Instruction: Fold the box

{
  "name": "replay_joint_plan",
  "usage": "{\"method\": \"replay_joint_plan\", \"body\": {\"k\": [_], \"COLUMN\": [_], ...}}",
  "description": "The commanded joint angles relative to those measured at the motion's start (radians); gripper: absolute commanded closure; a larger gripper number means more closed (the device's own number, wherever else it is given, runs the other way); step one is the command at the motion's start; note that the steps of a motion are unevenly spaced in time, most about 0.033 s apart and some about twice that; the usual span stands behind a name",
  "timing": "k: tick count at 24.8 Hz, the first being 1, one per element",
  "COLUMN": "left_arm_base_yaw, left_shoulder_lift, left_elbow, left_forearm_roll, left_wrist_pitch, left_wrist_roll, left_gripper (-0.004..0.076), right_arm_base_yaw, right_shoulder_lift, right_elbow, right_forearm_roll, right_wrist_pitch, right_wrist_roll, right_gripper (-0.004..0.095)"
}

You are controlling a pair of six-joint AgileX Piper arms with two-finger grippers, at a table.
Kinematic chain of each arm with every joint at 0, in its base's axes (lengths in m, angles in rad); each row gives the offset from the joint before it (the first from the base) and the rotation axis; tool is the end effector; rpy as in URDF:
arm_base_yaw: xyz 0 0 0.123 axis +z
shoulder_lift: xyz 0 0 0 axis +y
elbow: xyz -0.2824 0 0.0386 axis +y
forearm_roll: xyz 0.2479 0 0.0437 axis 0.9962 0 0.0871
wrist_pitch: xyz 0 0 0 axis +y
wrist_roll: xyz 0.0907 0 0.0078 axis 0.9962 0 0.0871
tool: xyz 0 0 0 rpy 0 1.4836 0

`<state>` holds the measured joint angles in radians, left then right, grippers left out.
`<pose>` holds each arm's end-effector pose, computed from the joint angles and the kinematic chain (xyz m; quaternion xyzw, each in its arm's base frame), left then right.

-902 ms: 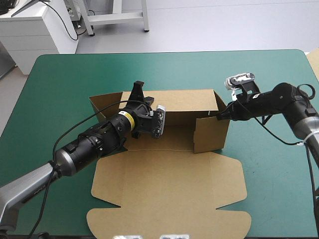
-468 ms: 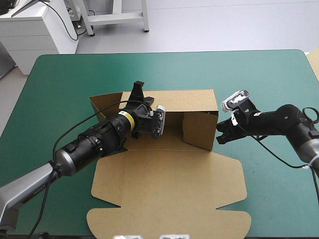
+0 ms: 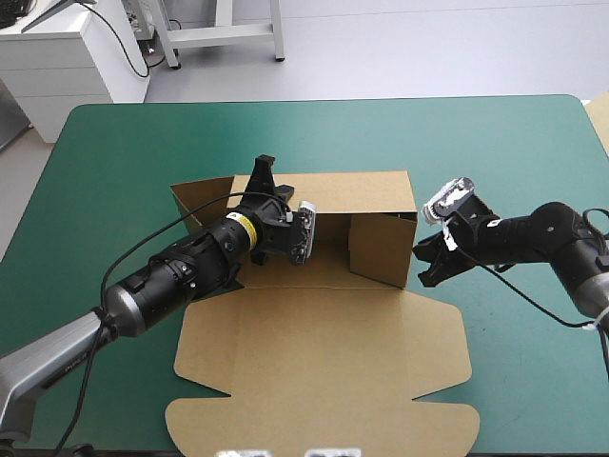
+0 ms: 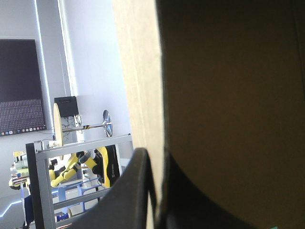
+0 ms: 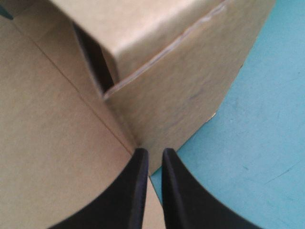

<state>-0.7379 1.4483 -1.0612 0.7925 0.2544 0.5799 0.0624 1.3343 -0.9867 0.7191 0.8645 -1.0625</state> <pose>0.2546 -0.2093 0.3134 0.7140 0.4664 0.2304 0.4686 0.2595 0.0620 0.2976 -0.3485 0.8595 0.1742 0.3310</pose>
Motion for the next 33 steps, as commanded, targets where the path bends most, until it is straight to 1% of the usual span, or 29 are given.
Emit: {"method": "replay_joint_plan", "body": {"k": [1, 3, 5, 7, 9, 12, 16, 17, 19, 21, 22, 23, 24, 25, 28, 30, 31, 33], "left_arm_base_yaw": [-0.01, -0.01, -0.01, -0.01, -0.01, -0.01, -0.01, -0.01, -0.01, -0.01, -0.012, -0.012, -0.012, -0.012, -0.023, -0.033, -0.042, -0.042], "left_shoulder_lift": [0.0, 0.0, 0.0, 0.0, 0.0, 0.0, 0.0, 0.0, 0.0, 0.0, 0.0, 0.0, 0.0, 0.0, -0.002, -0.002, -0.002, -0.002], "left_elbow": [0.0, 0.0, 0.0, 0.0, 0.0, 0.0, 0.0, 0.0, 0.0, 0.0, 0.0, 0.0, 0.0, 0.0, 0.0, 0.0, 0.0, 0.0], "left_forearm_roll": [-0.043, -0.043, -0.043, -0.043, -0.043, -0.043, -0.043, -0.044, -0.047, -0.051, -0.051, -0.051, -0.051, -0.053, -0.056, -0.056, -0.054, -0.054], "left_wrist_pitch": [0.049, 0.049, 0.047, 0.047, 0.047, 0.047, 0.034, 0.032, 0.036, 0.037, 0.031, 0.023, 0.019, 0.014, 0.012, 0.012, 0.012, 0.007], "left_wrist_roll": [-0.012, -0.012, -0.012, -0.012, -0.012, -0.012, -0.012, -0.014, -0.014, -0.022, -0.041, -0.062, -0.064, -0.064, -0.064, -0.064, -0.064, -0.064], "left_gripper": [0.0731, 0.0731, 0.0731, 0.0731, 0.0731, 0.0731, 0.0731, 0.0731, 0.0731, 0.0731, 0.0731, 0.0731, 0.0731, 0.0731, 0.0731, 0.0731, 0.0731, 0.0731], "right_arm_base_yaw": [-0.005, -0.005, -0.004, -0.004, -0.004, 0.001, 0.062, 0.084, 0.152, 0.203, 0.225, 0.249, 0.257, 0.266, 0.266, 0.266, 0.266, 0.266], "right_shoulder_lift": [-0.029, -0.029, -0.029, -0.029, -0.026, -0.026, -0.026, -0.026, -0.024, -0.024, -0.022, -0.014, -0.008, 0.013, 0.047, 0.06, 0.061, 0.061], "right_elbow": [-0.025, -0.025, -0.025, -0.025, -0.025, -0.025, -0.025, -0.025, -0.025, -0.025, -0.025, -0.025, -0.025, -0.025, -0.025, -0.025, -0.025, -0.025], "right_forearm_roll": [-0.015, -0.011, 0.019, 0.059, 0.102, 0.158, 0.136, 0.12, 0.022, -0.093, -0.142, -0.217, -0.241, -0.25, -0.228, -0.211, -0.207, -0.207], "right_wrist_pitch": [0.062, 0.095, 0.124, 0.128, 0.12, 0.06, -0.068, -0.103, -0.206, -0.244, -0.259, -0.292, -0.309, -0.32, -0.312, -0.312, -0.312, -0.312], "right_wrist_roll": [-0.014, -0.032, -0.061, -0.084, -0.112, -0.145, -0.145, -0.137, -0.045, 0.062, 0.1, 0.17, 0.196, 0.217, 0.217, 0.217, 0.217, 0.217], "right_gripper": [0.0585, 0.047, 0.0343, 0.0251, 0.0196, 0.0183, 0.0183, 0.0183, 0.0185, 0.0186, 0.0202, 0.0264, 0.0297, 0.0382, 0.0518, 0.0667, 0.0785, 0.0919]}}
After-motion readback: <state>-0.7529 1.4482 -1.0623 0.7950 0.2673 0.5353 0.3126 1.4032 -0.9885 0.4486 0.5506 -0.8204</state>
